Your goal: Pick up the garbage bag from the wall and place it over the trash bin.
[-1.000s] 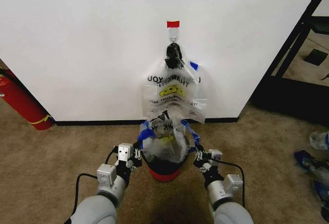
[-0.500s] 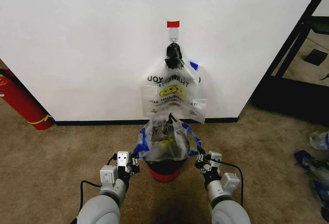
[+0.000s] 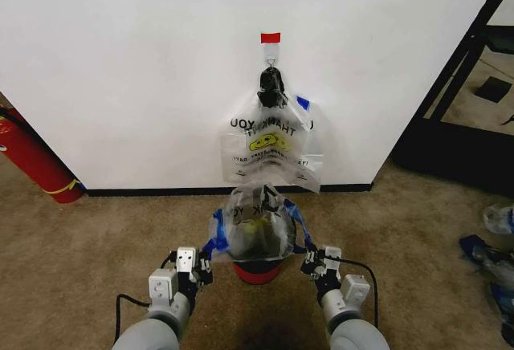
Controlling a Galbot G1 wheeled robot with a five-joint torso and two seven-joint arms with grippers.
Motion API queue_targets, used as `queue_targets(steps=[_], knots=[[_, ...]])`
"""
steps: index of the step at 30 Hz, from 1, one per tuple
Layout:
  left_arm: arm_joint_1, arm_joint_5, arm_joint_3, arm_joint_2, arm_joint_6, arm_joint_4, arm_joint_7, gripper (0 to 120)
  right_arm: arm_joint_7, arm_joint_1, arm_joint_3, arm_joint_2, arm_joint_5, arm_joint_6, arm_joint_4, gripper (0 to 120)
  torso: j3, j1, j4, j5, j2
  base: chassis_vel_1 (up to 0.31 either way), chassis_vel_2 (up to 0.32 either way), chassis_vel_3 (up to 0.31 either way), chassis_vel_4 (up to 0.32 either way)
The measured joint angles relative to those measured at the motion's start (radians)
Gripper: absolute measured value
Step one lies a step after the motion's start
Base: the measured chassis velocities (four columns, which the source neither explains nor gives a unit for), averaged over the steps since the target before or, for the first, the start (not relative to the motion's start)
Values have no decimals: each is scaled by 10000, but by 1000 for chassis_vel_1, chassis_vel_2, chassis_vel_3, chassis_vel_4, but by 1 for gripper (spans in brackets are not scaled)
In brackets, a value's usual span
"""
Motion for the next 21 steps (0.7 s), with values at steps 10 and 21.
queue_targets(steps=[10, 21], knots=[[-44, -336, 89, 118, 277, 250, -74, 0, 159, 539, -41, 138, 411, -264, -545, 0, 1, 1, 0, -1, 0, 0, 0, 0, 0], [357, -325, 20, 393, 401, -208, -70, 0, 179, 290, -54, -98, 454, -591, -130, 0, 1, 1, -1, 1, 0, 0, 0, 0, 0]])
